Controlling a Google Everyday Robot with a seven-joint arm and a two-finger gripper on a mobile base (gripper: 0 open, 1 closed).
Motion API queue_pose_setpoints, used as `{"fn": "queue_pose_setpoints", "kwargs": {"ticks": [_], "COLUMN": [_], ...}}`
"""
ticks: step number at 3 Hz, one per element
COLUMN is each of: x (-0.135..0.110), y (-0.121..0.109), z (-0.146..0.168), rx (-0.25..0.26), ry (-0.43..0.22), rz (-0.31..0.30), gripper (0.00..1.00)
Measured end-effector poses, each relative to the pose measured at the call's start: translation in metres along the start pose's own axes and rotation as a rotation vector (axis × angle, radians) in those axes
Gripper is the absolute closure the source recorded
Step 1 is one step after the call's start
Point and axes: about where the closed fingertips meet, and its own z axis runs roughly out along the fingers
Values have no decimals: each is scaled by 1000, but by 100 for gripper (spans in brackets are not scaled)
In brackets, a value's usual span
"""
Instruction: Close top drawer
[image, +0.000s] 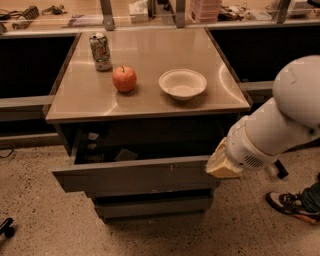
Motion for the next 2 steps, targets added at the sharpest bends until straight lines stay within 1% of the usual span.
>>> {"fn": "queue_pose_setpoints", "kwargs": {"ticks": [1,2], "x": [11,14], "y": [8,23], "z": [67,135], "rx": [-44,-121], "ry": [-24,-31], "rz": [41,69], "gripper": [100,100]}}
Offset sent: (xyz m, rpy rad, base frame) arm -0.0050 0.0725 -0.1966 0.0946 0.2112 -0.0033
